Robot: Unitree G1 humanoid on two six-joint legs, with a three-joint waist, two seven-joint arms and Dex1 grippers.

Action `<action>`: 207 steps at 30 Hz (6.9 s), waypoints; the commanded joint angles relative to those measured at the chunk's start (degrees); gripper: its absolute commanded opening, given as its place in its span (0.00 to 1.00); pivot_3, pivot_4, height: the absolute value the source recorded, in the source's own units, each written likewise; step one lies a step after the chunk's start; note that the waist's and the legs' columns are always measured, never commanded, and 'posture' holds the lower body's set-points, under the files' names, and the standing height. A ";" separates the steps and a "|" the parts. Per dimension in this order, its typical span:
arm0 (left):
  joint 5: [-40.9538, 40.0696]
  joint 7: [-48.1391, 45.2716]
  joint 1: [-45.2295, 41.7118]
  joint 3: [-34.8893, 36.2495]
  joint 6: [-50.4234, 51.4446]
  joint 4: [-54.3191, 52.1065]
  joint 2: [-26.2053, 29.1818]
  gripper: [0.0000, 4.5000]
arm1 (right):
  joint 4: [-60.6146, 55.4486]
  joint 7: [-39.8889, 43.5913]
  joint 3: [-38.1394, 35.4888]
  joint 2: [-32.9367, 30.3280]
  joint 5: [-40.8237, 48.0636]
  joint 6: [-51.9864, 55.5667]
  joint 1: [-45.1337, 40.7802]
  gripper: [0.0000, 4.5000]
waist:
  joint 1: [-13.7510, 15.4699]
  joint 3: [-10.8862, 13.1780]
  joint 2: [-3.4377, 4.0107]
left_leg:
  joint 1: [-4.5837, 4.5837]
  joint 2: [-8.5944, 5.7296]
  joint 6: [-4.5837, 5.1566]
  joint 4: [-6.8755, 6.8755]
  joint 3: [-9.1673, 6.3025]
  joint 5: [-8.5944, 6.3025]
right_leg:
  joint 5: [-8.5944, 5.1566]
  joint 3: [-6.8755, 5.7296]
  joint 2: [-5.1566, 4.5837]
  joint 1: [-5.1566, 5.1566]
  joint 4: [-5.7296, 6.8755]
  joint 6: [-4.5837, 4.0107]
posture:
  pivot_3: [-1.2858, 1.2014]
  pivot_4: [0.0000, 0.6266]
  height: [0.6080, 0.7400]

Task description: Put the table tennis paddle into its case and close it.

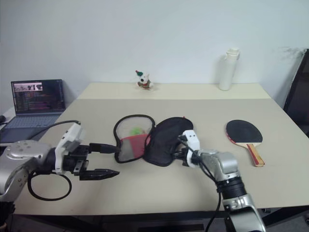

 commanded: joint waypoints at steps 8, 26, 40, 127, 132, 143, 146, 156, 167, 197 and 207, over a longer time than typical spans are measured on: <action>1.46 -1.83 -0.79 -1.28 -3.80 1.35 -0.27 1.00 | 3.84 9.57 2.59 -11.16 -1.83 -1.41 -3.16 0.02 | 0.04 0.00 0.00 | 0.00 0.01 0.00 -0.01 0.18 0.00 | -0.02 -0.03 0.12 0.00 0.00 -0.04 | 0.52 0.24 1.00; 3.87 -4.16 -4.84 -5.08 -7.39 6.01 -1.27 1.00 | 14.92 12.95 -1.78 -17.21 -4.64 -6.24 -7.97 0.02 | 0.15 0.00 -0.01 | 0.02 -0.01 0.00 0.01 0.50 0.00 | 0.00 0.04 0.14 -0.02 0.01 -0.06 | 0.52 0.24 1.00; 5.40 -5.09 -7.49 -6.66 -8.36 8.18 -2.69 1.00 | 14.86 7.92 -6.99 -15.01 -4.02 -4.52 -6.81 0.02 | 0.14 0.00 0.00 | 0.03 0.00 0.00 0.00 0.59 0.00 | 0.03 0.15 0.15 -0.04 0.02 -0.11 | 0.52 0.24 1.00; 7.19 -4.05 -9.56 -7.59 -8.83 9.07 -4.75 1.00 | 53.25 -35.31 -27.98 3.33 -4.03 -41.02 -22.27 0.01 | 0.00 -0.02 -0.03 | 0.30 0.08 0.00 0.00 1.25 0.00 | 0.29 1.00 0.17 -0.08 0.12 -0.45 | 0.52 0.24 1.00; 7.33 -4.05 -9.38 -7.38 -8.92 9.12 -4.86 1.00 | 52.60 -33.27 -26.12 2.73 -5.46 -41.24 -21.91 0.01 | -0.01 -0.02 -0.03 | 0.30 0.08 0.00 -0.01 1.25 0.00 | 0.29 0.99 0.18 -0.09 0.12 -0.45 | 0.52 0.24 1.00; 7.56 -4.40 -8.95 -7.21 -9.18 9.09 -4.91 1.00 | 49.79 -30.45 -21.65 2.16 -9.08 -40.47 -20.35 0.54 | -0.05 -0.02 -0.03 | 0.30 0.07 0.00 -0.01 1.25 0.00 | 0.28 1.00 0.18 -0.09 0.12 -0.45 | 0.52 0.24 1.00; 7.48 -4.38 -8.82 -7.14 -9.13 8.89 -4.97 1.00 | 47.38 -28.07 -17.98 0.75 -12.11 -40.59 -19.08 0.77 | -0.04 -0.02 -0.03 | 0.29 0.08 0.00 -0.01 1.26 0.00 | 0.28 1.01 0.18 -0.09 0.10 -0.45 | 0.52 0.24 1.00; 4.39 -2.60 -8.88 -5.88 -6.42 5.79 -6.38 1.00 | 15.42 -9.72 -7.00 -10.46 -16.51 -35.24 -4.54 0.99 | -0.03 -0.01 -0.03 | 0.14 0.06 0.01 -0.02 1.24 -0.01 | 0.24 1.04 0.22 -0.25 0.07 -0.38 | 0.52 0.24 1.00; 9.54 8.49 -18.60 -8.16 -10.59 11.48 -16.44 1.00 | -1.58 -10.66 -20.37 -19.36 -10.17 -11.86 4.65 0.99 | 0.38 -0.02 -0.05 | 0.21 0.02 0.00 0.03 1.30 0.00 | 0.21 1.06 0.33 -0.19 0.09 -0.30 | 0.52 0.24 1.00; 12.18 8.90 -17.35 -8.20 -13.58 13.80 -17.66 1.00 | 29.84 -7.06 -15.30 -22.31 -15.00 -21.65 -1.08 0.86 | -0.24 -0.12 -0.20 | 0.65 0.03 0.00 0.03 1.63 0.00 | 0.23 1.38 0.37 0.05 0.10 -0.13 | 0.52 0.24 1.00; 11.04 11.33 -11.49 -5.24 -11.88 9.26 -15.35 1.00 | 28.09 -9.74 -18.27 -22.59 -13.14 -21.32 -3.24 0.24 | -0.07 -0.16 -0.28 | 0.71 0.02 0.00 0.04 1.67 0.00 | 0.27 1.42 0.28 0.11 0.07 -0.07 | 0.52 0.24 1.00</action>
